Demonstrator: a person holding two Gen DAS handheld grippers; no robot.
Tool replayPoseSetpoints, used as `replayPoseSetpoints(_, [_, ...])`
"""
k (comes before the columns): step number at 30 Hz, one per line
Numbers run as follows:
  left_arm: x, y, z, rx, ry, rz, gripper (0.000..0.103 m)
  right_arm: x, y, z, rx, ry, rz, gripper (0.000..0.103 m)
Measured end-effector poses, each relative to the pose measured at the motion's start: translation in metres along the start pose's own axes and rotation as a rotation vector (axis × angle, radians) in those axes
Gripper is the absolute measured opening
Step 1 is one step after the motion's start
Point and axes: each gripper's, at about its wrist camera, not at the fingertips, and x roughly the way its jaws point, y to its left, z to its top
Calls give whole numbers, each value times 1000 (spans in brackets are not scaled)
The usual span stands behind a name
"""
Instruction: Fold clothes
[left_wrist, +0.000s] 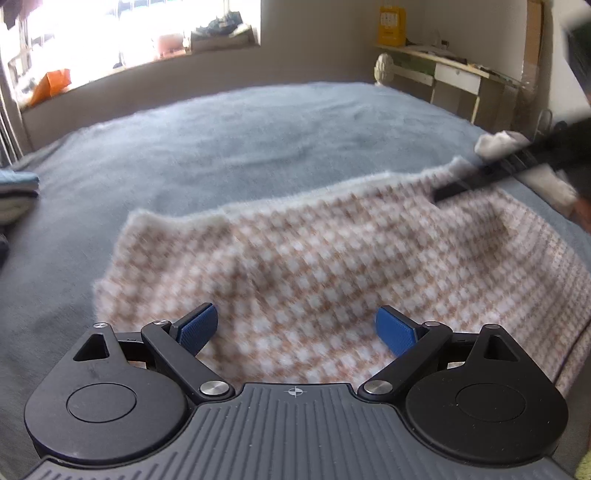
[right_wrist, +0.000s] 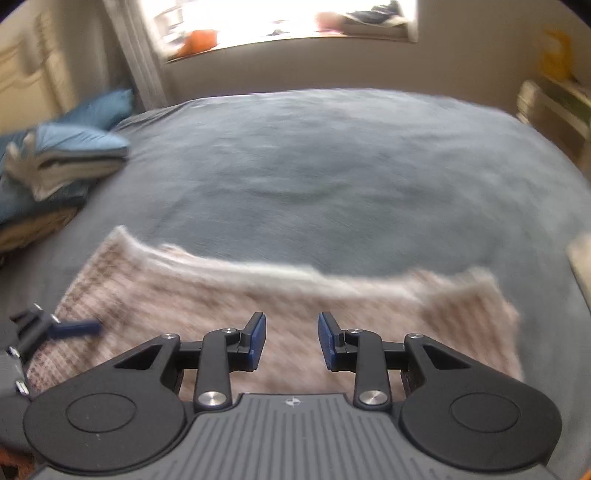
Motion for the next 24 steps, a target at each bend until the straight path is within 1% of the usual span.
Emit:
replayPoseSetpoints(2, [-3,0,6,15,-22,7,94,-11,-18,-9,40,-25,-9,32])
replayPoseSetpoints(4, [-1,-1,15,30,-38,10,94,-14,-27,-13,21,-52,-36,31])
replayPoseSetpoints(7, [7,-5,24,29,-50,1,94,-11,-36,-9,31,-84,-13,30])
replayPoseSetpoints(8, [14,-6,26,19,-33,5,94,-8,-37,-8,30,-90,-2,29])
replayPoseSetpoints(9, [24,-6,25,3,1,18,93,-4,-37,-8,20,-89,6,29])
replayPoseSetpoints(11, [41,-5,24,-41,57,34,96,11,-36,-10,-10,-63,6,29])
replayPoseSetpoints(13, [44,0,23,-104,65,13,97,29,-33,-17,-69,-42,-24,29])
replayPoseSetpoints(15, [43,0,24,-102,67,17,97,36,-30,-19,-115,-49,-41,30])
replayPoseSetpoints(20, [42,-3,27,-99,79,32,97,35,-34,-17,-91,-46,-29,29])
replayPoseSetpoints(22, [39,-4,30,-88,82,39,95,33,-35,-17,-71,-46,-25,29])
replayPoseSetpoints(24, [30,-4,33,-72,67,57,93,28,-35,-14,-37,-45,-29,29])
